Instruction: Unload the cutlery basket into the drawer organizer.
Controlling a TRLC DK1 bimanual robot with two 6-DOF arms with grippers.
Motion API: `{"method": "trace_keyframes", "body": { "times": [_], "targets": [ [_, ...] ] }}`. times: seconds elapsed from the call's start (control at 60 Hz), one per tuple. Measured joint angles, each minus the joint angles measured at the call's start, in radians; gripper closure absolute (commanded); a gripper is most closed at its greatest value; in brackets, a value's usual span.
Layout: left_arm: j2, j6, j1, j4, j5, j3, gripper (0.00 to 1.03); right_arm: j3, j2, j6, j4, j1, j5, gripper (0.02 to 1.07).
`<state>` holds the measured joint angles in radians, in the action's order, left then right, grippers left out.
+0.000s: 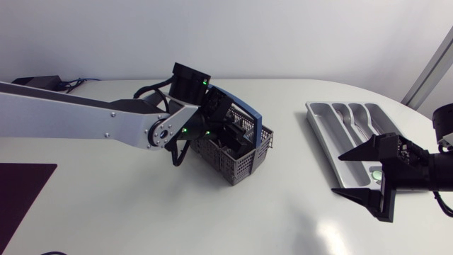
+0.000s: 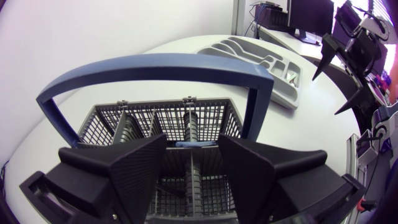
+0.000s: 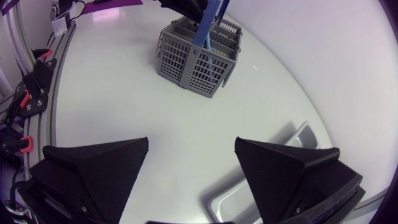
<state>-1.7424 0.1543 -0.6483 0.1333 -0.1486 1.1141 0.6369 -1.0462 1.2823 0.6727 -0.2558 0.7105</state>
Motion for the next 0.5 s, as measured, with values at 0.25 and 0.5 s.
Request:
{"method": "trace_keyframes", "body": {
  "times": [0.25, 0.5],
  "targets": [
    [-0.03, -0.002, 0.0, 0.044, 0.0, -0.002, 0.75, -0.018, 0.014, -0.021, -0.02, 0.009, 0.0, 0.07],
    [-0.032, -0.023, -0.001, 0.089, 0.0, -0.01, 0.84, -0.039, 0.033, -0.026, -0.026, 0.029, 0.0, 0.07]
  ]
}}
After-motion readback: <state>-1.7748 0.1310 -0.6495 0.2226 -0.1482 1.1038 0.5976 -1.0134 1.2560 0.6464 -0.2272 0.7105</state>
